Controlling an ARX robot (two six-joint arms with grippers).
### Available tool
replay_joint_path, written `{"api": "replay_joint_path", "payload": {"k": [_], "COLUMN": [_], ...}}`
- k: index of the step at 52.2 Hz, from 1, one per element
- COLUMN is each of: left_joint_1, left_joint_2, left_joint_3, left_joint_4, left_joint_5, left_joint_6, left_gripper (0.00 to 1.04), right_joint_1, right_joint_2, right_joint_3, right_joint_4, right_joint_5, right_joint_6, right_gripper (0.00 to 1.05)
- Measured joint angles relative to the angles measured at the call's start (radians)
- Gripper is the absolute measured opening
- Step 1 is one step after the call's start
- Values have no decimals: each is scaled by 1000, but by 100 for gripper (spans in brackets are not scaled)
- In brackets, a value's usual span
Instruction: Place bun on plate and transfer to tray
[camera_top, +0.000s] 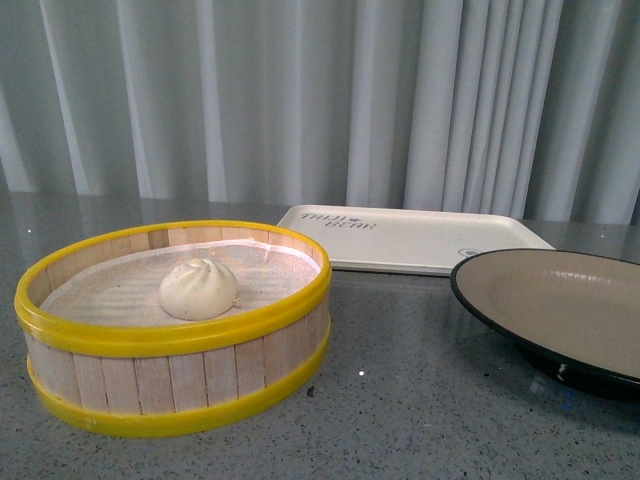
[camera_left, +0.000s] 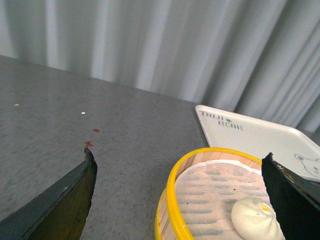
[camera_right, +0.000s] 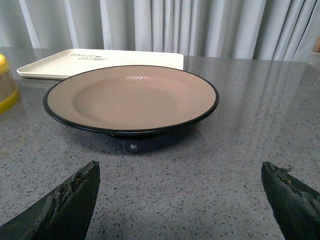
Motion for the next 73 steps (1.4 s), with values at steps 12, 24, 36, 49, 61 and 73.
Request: {"api": "replay_joint_path", "payload": {"k": [12, 24, 36, 49, 61, 73], "left_joint_1": [-45, -119, -212, -239, -264, -279], "left_joint_2": [240, 348, 412, 441, 451, 472], "left_joint_3": [304, 540, 650, 662, 641, 629], "left_joint_4": [-228, -519, -769, -790, -741, -775], "left_joint_5": [202, 288, 264, 178, 55, 16], "left_joint_6": [117, 149, 273, 308, 417, 473], "left_gripper": [98, 98, 98, 98, 98, 98], "right_joint_1": [0, 0, 0, 0, 0, 0], "right_joint_2": [0, 0, 0, 0, 0, 0], "right_joint_3": [0, 0, 0, 0, 0, 0], "right_joint_4": [0, 0, 0, 0, 0, 0], "right_joint_5": [0, 0, 0, 0, 0, 0], "right_joint_6": [0, 0, 0, 0, 0, 0], "right_gripper": [96, 96, 96, 96, 96, 96]}}
